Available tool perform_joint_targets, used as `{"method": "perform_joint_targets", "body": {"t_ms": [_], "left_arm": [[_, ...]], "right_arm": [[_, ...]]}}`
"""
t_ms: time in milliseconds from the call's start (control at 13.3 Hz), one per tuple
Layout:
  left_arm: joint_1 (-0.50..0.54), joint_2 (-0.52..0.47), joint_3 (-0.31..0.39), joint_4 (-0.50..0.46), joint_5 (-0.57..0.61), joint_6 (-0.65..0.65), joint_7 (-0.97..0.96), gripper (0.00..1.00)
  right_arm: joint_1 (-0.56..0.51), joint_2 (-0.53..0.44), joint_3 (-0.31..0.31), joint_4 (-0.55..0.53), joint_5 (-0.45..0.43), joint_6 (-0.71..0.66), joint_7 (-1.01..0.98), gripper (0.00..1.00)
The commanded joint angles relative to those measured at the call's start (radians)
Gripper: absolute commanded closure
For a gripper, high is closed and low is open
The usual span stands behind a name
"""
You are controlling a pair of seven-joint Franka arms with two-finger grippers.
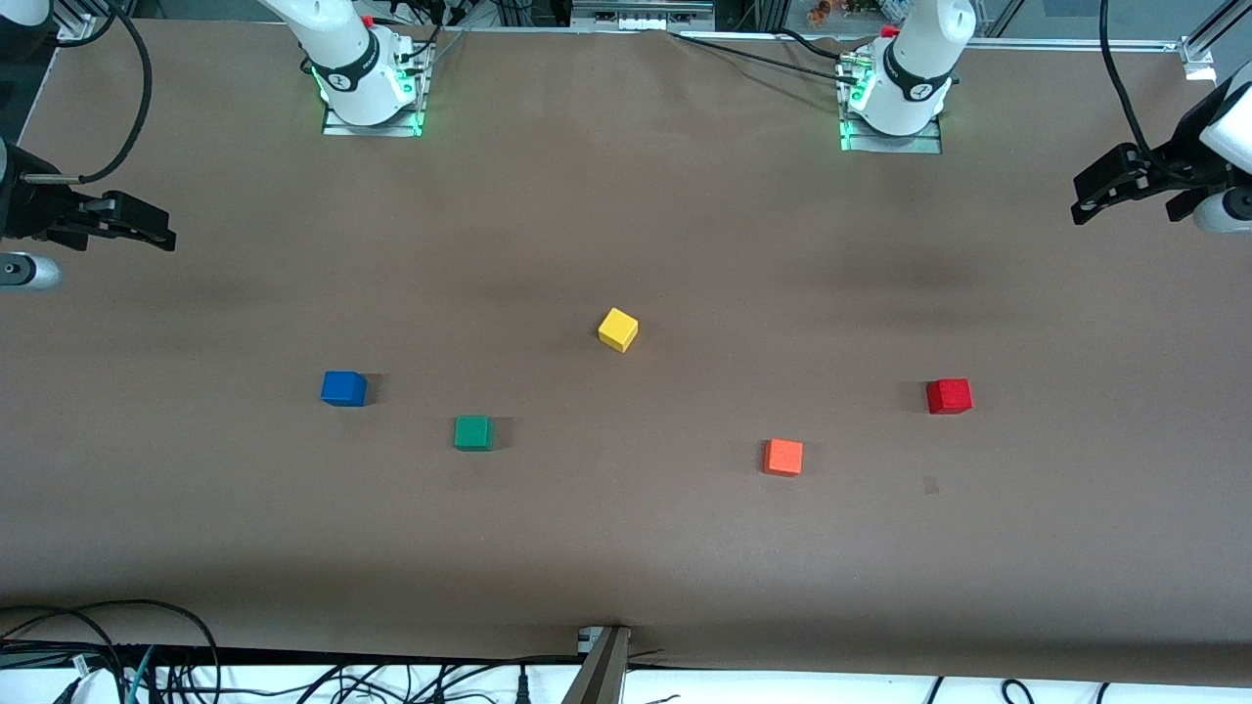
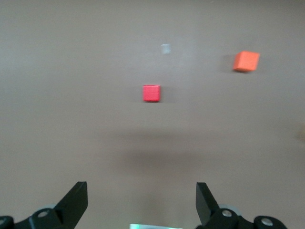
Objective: Pass red block to right arm, stack on blue
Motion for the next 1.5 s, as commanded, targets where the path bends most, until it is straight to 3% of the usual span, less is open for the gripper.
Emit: {"method": "perform_joint_targets", "body": {"t_ms": [0, 300, 599, 899, 1273, 1423], "left_arm": [[-0.018, 0.046, -0.011, 0.031, 0.129, -0.030, 0.003, 0.00], [0.015, 0.066, 0.013, 0.034, 0.203, -0.030, 0.103, 0.00], [0.116, 0.108, 0.013, 0.047, 0.252, -0.014, 0.433, 0.00], [0.245, 0.244, 0.012, 0.148, 0.238, 0.061, 0.740, 0.00], [0.429, 0.371, 0.010, 0.154, 0.054, 0.223, 1.165, 0.00], [0.495, 0.437, 0.010, 0.157, -0.079, 0.245, 1.350, 0.00]], "right_arm": [[-0.009, 0.014, 0.001, 0.019, -0.003, 0.004, -0.003, 0.00], [-0.004, 0.025, 0.002, 0.019, -0.003, 0.006, -0.003, 0.00], [-0.006, 0.033, 0.002, 0.018, 0.003, 0.012, -0.003, 0.00], [-0.004, 0.045, 0.002, 0.016, 0.000, 0.010, -0.003, 0.00], [-0.006, 0.056, 0.002, 0.016, 0.000, 0.010, -0.003, 0.00], [-0.006, 0.057, 0.002, 0.016, 0.000, 0.010, -0.005, 0.00]]}}
